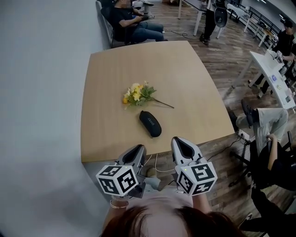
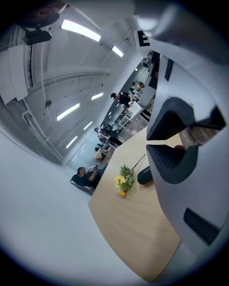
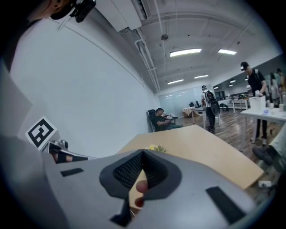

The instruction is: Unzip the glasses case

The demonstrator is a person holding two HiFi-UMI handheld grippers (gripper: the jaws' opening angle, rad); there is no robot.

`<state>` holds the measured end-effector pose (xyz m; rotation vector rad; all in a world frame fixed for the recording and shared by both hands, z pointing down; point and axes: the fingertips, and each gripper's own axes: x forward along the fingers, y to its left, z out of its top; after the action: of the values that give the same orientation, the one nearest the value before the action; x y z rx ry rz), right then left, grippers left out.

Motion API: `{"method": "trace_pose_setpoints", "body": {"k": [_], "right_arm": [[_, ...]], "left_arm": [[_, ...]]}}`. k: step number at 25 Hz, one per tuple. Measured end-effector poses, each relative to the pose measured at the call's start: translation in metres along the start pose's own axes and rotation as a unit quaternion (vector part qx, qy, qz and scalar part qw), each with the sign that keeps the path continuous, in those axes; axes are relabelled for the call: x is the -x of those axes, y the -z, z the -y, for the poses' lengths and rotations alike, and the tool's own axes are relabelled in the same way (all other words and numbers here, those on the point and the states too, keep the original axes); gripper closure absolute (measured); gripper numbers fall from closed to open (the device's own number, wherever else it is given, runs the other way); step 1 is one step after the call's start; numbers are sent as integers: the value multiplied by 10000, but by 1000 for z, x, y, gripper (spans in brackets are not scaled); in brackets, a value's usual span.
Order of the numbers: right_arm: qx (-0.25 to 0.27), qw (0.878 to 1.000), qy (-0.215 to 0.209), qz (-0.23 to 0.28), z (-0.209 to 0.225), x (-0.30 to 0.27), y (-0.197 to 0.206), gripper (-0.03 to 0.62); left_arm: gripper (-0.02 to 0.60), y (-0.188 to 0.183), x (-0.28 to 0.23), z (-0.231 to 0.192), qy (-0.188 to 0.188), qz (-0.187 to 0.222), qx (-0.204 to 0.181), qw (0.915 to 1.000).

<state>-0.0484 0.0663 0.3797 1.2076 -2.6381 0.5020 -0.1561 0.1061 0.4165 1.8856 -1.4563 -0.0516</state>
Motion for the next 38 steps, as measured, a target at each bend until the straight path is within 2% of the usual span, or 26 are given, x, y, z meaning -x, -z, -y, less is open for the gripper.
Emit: {"method": "trace_pose_setpoints", "body": {"k": [3,15,23,30,38], "right_arm": [[10,10000,83,26,2,-13,-6,582],[-59,9992,380,-91,25,-35,-9,582],[16,9995,268,-171,49,-59,-19,582],[116,9995,151,-248,74,-78,-31,582],[124,9995,56,-293,99,-101,-40,582]], "left_arm": [[533,-3,-15,-12,138,-203,138,9996],[476,0,-64,-44,149,-684,474,9964],[422,12,-104,-76,-271,-855,835,9925],[366,31,-139,-105,-635,-1074,1384,9825],[318,45,-171,-131,-978,-1280,1682,9725]]}}
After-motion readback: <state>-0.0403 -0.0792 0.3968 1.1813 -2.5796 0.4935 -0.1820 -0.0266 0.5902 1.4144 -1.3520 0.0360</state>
